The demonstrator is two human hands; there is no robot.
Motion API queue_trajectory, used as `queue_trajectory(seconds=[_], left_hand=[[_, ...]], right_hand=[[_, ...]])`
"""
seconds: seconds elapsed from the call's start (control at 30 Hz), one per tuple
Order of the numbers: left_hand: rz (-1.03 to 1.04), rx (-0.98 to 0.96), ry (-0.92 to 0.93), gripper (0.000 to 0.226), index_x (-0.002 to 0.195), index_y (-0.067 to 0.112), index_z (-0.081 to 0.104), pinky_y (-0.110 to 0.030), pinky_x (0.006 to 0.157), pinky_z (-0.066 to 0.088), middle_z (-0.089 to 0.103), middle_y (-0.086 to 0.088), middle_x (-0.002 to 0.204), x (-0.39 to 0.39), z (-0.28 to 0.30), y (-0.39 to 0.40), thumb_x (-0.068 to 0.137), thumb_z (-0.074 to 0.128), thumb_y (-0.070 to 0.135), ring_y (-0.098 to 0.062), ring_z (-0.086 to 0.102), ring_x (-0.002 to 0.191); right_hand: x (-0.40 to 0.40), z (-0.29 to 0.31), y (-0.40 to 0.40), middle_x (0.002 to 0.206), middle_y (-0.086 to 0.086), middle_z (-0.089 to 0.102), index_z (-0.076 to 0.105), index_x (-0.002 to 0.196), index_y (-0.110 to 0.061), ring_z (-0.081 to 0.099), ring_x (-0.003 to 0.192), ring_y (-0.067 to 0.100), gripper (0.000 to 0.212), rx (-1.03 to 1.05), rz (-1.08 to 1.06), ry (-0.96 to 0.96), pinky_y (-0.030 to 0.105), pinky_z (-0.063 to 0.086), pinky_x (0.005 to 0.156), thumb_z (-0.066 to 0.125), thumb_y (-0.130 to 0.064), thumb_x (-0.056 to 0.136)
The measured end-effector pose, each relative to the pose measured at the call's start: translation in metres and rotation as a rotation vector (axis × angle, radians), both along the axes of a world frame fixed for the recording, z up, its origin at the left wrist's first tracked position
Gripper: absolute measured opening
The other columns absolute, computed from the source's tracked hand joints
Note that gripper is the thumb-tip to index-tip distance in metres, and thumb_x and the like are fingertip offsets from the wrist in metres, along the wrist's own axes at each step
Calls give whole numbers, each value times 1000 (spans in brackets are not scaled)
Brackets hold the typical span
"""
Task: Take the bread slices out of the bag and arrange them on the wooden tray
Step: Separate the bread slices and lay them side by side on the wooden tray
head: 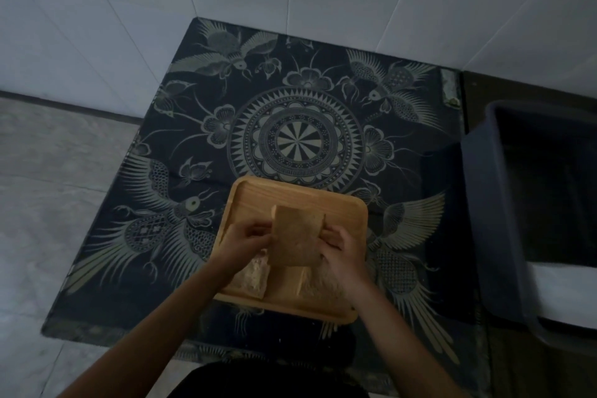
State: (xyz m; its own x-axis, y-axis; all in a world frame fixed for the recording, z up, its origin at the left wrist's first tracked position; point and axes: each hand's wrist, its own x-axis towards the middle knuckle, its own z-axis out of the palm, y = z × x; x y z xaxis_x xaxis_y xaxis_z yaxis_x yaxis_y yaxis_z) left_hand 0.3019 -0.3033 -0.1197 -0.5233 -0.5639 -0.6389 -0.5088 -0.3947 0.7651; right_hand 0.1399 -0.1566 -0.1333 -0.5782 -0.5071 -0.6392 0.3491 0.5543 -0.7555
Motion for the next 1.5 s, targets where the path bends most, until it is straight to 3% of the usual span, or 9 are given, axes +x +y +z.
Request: queue_trajectory(seconds=[0.23, 0.43, 0.53, 0.63, 0.9, 1.03, 1.33, 1.4, 1.5], left_hand=[[10, -24, -8, 21, 109, 17, 74, -38, 83, 62, 77, -7, 105, 8, -6, -42, 88, 74, 18, -24, 74, 98], [-2, -84, -61, 22, 110, 15, 72, -24, 64, 59, 76, -9, 100, 5, -11, -77, 88, 74, 16, -19, 73, 87], [-25, -113, -90, 17, 103, 22, 72, -33, 78, 61, 75, -5, 96, 8, -19, -93, 87, 76, 20, -21, 73, 93], [-37, -159, -146, 19, 103, 22, 74, -42, 85, 62, 76, -7, 97, 10, -29, -101, 84, 79, 24, -23, 74, 92], [-91, -368, -268, 16, 96, 18, 78, -39, 76, 65, 78, 1, 84, 10, -39, -105, 82, 80, 25, -15, 76, 76], [-137, -515, -341, 16, 95, 19, 81, -31, 71, 63, 78, 4, 83, 7, -39, -102, 81, 78, 24, -7, 73, 74], [-151, -663, -418, 16, 96, 20, 83, -30, 67, 62, 80, 5, 88, 4, -34, -96, 83, 74, 26, -9, 72, 74], [-158, -684, -435, 16, 96, 21, 83, -34, 67, 62, 80, 4, 89, 3, -33, -94, 83, 73, 26, -12, 72, 75], [-177, -698, -459, 17, 95, 23, 82, -38, 66, 63, 80, 4, 88, 3, -30, -92, 85, 70, 26, -15, 71, 73]], right_hand=[[5, 6, -41, 113, -3, 73, 65, 121, -24, 69, 101, 12, 34, 11, 14, -64, 26, 56, 76, 78, -30, 91], [10, -6, -74, 110, -1, 75, 66, 126, -20, 72, 100, 15, 39, 57, -1, -93, 35, 61, 88, 78, -28, 90], [11, -14, -86, 115, 0, 73, 67, 125, -18, 70, 105, 15, 35, 74, 7, -71, 37, 59, 95, 76, -25, 92], [12, -20, -95, 115, 0, 72, 65, 124, -17, 69, 106, 16, 32, 93, 17, -55, 31, 58, 88, 74, -24, 94], [12, -35, -106, 106, 0, 72, 62, 111, -22, 69, 103, 18, 22, 136, 51, -42, 38, 59, 94, 76, -21, 93], [16, -39, -106, 103, -1, 71, 62, 120, -17, 71, 99, 18, 33, 152, 81, 41, 47, 61, 94, 78, -20, 91], [26, -42, -106, 93, -11, 68, 57, 116, -24, 72, 90, 12, 32, 94, 136, 239, 45, 64, 85, 76, -15, 92], [26, -43, -105, 91, -13, 67, 61, 122, -18, 70, 85, 8, 32, 97, 158, 271, 41, 64, 84, 75, -15, 93], [25, -43, -105, 92, -12, 65, 58, 135, -11, 63, 79, -2, 43, 119, 196, 329, 17, 57, 71, 73, -16, 94]])
